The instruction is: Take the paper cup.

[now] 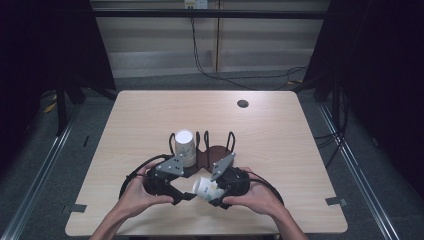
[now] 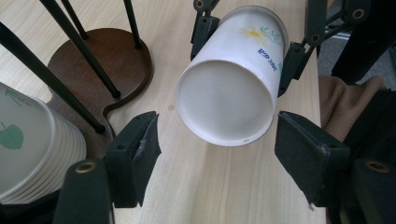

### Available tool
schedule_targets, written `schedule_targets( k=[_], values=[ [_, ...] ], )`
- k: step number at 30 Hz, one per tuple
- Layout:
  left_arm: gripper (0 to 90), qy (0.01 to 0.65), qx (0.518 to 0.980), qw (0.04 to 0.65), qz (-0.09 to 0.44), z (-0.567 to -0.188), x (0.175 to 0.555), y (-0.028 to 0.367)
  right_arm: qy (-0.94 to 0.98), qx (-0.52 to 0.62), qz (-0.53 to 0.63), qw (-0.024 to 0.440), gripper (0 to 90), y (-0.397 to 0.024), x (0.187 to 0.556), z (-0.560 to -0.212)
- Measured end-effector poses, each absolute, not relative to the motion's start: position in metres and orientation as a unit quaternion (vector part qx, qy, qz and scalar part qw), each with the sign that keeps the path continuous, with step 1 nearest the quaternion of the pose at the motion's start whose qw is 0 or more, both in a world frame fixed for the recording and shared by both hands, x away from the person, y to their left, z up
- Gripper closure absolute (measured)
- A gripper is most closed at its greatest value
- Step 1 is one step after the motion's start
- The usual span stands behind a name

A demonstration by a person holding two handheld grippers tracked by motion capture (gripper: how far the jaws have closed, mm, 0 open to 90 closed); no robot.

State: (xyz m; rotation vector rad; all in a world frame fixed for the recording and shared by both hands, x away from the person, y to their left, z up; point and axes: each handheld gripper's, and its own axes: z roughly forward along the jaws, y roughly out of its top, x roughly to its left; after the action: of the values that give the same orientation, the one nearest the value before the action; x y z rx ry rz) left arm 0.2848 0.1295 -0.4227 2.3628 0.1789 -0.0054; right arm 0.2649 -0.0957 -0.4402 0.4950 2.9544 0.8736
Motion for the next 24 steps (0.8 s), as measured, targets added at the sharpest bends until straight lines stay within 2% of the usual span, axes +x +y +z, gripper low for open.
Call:
schedule_targets(
  k=[8, 10, 18, 24],
  values=[
    [25.2, 0.06, 0.928, 0.368, 0.0, -0.425, 0.285, 0.127, 0.949, 0.16, 0.27, 0.013, 33.2, -0.094, 0.264, -0.438],
    [28.7, 0.061, 0.93, 0.363, 0.0, -0.425, 0.283, 0.126, 0.952, 0.154, 0.265, 0.016, 33.2, -0.093, 0.263, -0.436],
    [29.1, 0.043, 0.933, 0.356, 0.008, -0.426, 0.281, 0.121, 0.958, 0.144, 0.245, 0.023, 33.3, -0.085, 0.263, -0.433],
    [32.8, 0.039, 0.935, 0.353, -0.006, -0.427, 0.281, 0.12, 0.96, 0.139, 0.241, 0.025, 33.5, -0.081, 0.261, -0.433]
  ],
)
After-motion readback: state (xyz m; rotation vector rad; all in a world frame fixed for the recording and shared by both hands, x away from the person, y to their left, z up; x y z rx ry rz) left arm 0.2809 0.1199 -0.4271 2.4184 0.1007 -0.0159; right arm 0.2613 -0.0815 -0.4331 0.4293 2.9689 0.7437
